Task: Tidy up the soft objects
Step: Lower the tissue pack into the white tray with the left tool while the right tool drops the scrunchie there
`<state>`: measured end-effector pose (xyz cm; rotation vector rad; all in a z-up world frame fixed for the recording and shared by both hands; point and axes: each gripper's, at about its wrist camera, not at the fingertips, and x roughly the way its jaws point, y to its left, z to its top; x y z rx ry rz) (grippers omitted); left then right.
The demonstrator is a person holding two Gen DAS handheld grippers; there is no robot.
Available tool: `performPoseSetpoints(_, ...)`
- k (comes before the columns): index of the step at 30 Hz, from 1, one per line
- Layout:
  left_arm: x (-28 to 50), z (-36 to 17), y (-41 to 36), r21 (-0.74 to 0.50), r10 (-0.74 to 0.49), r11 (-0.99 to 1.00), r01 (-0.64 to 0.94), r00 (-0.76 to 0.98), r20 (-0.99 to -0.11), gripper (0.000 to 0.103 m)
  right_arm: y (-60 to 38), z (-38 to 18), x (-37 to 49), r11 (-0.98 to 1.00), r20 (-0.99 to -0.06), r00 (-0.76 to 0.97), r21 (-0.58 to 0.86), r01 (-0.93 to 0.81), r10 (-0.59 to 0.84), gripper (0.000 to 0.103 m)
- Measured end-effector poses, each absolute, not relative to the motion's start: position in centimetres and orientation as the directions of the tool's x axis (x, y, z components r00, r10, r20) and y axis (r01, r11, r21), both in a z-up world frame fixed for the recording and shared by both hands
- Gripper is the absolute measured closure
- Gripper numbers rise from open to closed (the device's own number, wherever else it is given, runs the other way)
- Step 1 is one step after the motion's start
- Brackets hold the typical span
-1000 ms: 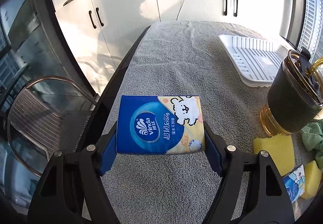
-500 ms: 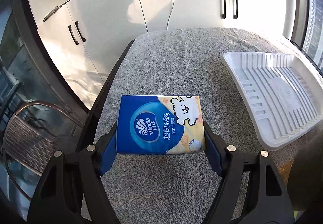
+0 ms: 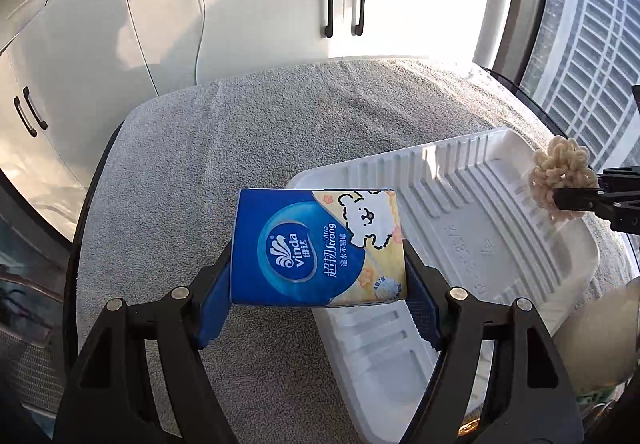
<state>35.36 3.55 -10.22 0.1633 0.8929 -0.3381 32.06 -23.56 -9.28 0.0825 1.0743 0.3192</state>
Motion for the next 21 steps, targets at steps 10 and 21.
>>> performPoseSetpoints(10, 36.0, -12.0, -1.1, 0.062, -0.227, 0.867, 0.495, 0.501, -0.835, 0.029, -20.6, -11.0, 33.7, 0.934, -0.879, 0.378, 0.176, -0.310, 0.291, 0.066)
performPoseSetpoints(21, 35.0, -10.4, -2.0, 0.142, -0.197, 0.860, 0.491, 0.574, -0.795, 0.029, -21.8, -9.2, 32.7, 0.944, -0.852, 0.447, 0.148, -0.294, 0.273, 0.036)
